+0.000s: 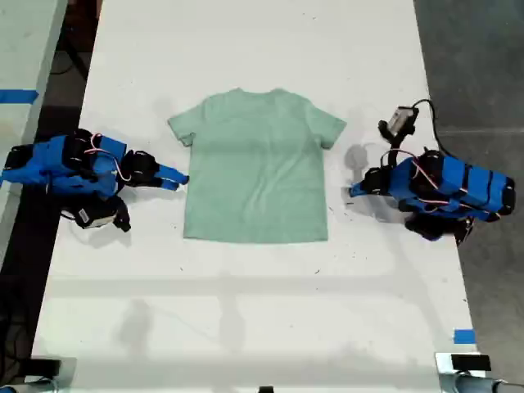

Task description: Fold t shirt

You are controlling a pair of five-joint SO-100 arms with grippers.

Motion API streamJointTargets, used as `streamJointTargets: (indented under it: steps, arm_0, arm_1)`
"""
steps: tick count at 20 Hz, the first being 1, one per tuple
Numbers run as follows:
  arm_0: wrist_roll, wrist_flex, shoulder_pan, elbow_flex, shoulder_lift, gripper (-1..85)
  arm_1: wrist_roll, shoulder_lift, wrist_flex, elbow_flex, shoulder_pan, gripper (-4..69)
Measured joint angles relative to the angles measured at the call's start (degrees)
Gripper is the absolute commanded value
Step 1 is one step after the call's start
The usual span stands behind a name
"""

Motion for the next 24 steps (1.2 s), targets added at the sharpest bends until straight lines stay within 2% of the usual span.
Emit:
streamJointTargets:
  steps: [3,4,6,8,10,11,12,13,15,21,24]
  arm_0:
    - [0.0,0.0,0.0,0.0,0.0,15.4]
    - [0.0,0.0,0.0,0.0,0.0,15.4]
    - [0.0,0.0,0.0,0.0,0.0,15.4]
    - [0.0,0.0,0.0,0.0,0.0,15.4]
    - [0.0,0.0,0.0,0.0,0.0,15.4]
    - [0.0,0.0,0.0,0.0,0.0,15.4]
    - [0.0,0.0,0.0,0.0,0.0,15.4]
    - [0.0,0.0,0.0,0.0,0.0,15.4]
    - [0.0,0.0,0.0,0.0,0.0,15.4]
    - [0.0,0.0,0.0,0.0,0.0,15.4]
    - [0.0,0.0,0.0,0.0,0.0,15.4]
  arm_1:
    - [-1.3,-0.1,0.0,-0.4,0.5,1.7]
    - [-3.0,-0.5,0.1,-2.3,3.2,1.7]
    - [-10.0,-7.1,0.3,-9.9,14.5,1.9]
    - [-19.3,-24.3,-2.0,-22.7,27.8,3.4]
    - [-25.4,-46.7,-4.3,-38.5,33.9,14.3]
    - [-27.5,-57.5,-5.1,-46.2,35.2,23.7]
    - [-29.1,-67.4,-5.4,-53.4,36.6,24.8]
    - [-30.4,-76.4,-6.1,-60.6,37.6,23.8]
    - [-31.6,-91.1,-6.8,-71.7,38.3,15.6]
    - [-33.4,-121.1,-9.6,-89.0,39.9,15.7]
    - [-33.4,-123.9,-9.9,-90.5,40.9,15.7]
